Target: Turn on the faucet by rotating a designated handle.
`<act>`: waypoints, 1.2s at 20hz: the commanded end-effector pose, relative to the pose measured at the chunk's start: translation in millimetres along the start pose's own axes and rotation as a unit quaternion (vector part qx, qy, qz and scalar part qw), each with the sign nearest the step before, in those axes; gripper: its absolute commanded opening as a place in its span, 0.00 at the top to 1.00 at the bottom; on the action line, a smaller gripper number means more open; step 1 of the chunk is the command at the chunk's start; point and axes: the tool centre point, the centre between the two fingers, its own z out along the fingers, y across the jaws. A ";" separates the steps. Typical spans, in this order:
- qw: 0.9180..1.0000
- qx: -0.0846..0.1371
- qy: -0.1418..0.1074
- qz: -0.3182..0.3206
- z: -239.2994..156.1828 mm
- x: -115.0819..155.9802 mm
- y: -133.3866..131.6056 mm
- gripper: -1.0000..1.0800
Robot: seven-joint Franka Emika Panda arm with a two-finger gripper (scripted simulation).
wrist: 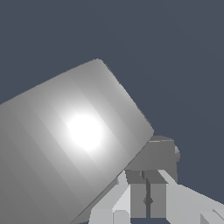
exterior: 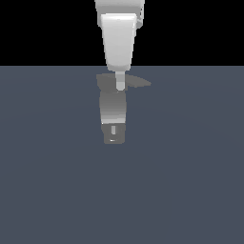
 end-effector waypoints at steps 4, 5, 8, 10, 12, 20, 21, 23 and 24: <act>1.000 0.000 0.000 0.002 0.2 17.4 -13.3 1.00; 1.000 0.000 0.000 0.003 0.2 21.1 -16.1 1.00; 1.000 0.000 0.000 0.004 0.2 32.3 -24.5 1.00; 1.000 0.000 0.000 0.005 0.2 39.8 -30.1 1.00; 1.000 0.000 0.000 0.006 0.2 47.0 -35.6 1.00; 1.000 -0.001 0.000 0.010 0.3 75.9 -57.1 1.00; 1.000 -0.001 0.000 0.010 0.3 79.3 -59.7 1.00; 1.000 -0.001 0.000 0.011 0.3 86.3 -65.0 1.00; 1.000 -0.001 0.000 0.011 0.2 89.8 -67.5 1.00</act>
